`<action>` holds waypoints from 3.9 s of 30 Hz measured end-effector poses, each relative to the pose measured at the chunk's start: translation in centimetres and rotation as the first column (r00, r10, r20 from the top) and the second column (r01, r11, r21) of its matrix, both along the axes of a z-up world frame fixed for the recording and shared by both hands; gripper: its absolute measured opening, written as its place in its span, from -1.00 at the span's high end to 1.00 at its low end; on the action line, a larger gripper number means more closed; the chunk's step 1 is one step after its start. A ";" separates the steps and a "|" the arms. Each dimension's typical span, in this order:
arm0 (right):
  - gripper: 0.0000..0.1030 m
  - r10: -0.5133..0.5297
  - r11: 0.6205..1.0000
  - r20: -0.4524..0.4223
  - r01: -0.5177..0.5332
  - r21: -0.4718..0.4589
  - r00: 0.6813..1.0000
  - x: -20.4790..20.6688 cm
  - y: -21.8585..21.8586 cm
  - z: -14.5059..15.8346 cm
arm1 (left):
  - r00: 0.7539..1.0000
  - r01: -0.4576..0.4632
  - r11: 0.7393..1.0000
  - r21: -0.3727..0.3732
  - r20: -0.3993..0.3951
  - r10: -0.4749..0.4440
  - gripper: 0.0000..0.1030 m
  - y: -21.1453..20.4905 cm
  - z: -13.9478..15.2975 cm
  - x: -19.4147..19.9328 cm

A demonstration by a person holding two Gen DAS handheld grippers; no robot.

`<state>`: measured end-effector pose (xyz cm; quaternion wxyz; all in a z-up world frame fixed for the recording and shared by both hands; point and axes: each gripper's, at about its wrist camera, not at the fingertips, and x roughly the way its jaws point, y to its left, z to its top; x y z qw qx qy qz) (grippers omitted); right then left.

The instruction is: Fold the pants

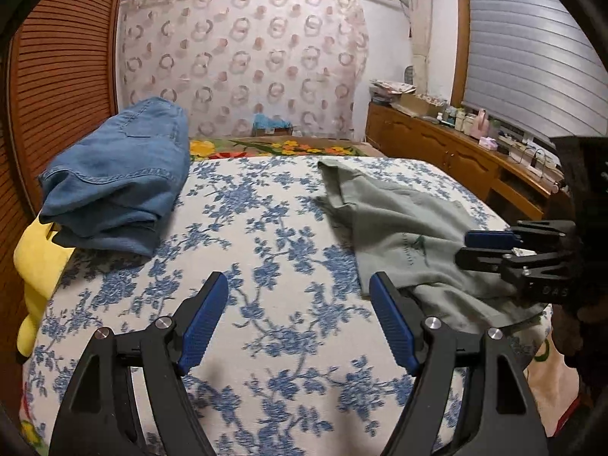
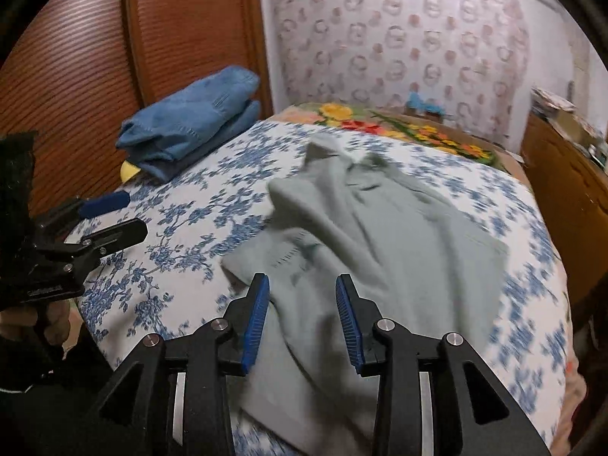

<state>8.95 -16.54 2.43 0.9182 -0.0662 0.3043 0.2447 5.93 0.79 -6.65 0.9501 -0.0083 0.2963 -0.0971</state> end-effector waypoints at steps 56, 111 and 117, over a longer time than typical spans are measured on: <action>0.90 -0.049 0.998 -0.101 0.045 -0.039 0.994 10.9 -2.3 0.3 | 0.955 0.241 0.969 0.061 -0.194 -0.225 -0.52 -8.0 -2.4 5.7; 0.58 -0.309 0.951 -0.138 0.305 -0.049 0.941 16.5 -10.6 -0.7 | 0.941 0.256 0.963 0.079 -0.250 -0.229 -0.53 -9.1 -3.8 6.0; 0.87 -0.290 0.957 -0.114 0.286 -0.053 0.950 16.4 -10.8 -0.9 | 0.941 0.256 0.963 0.079 -0.250 -0.229 -0.53 -9.1 -3.8 6.0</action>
